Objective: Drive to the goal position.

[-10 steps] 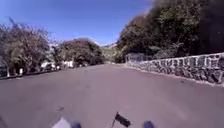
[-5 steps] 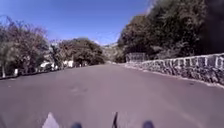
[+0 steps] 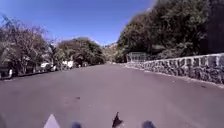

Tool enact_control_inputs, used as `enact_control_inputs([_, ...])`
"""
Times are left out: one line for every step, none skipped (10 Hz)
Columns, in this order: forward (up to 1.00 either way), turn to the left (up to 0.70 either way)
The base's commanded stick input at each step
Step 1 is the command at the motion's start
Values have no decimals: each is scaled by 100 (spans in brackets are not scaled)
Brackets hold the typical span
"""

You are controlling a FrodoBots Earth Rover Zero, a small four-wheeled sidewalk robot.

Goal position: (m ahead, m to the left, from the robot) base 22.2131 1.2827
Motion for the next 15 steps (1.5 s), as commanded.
enact_control_inputs([85, 0])
enact_control_inputs([85, 0])
enact_control_inputs([85, 0])
enact_control_inputs([85, 0])
enact_control_inputs([85, 0])
enact_control_inputs([85, 0])
enact_control_inputs([85, 0])
enact_control_inputs([85, 0])
enact_control_inputs([85, 0])
enact_control_inputs([85, 0])
enact_control_inputs([85, 0])
enact_control_inputs([85, 0])
enact_control_inputs([85, 0])
enact_control_inputs([85, 0])
enact_control_inputs([85, 0])
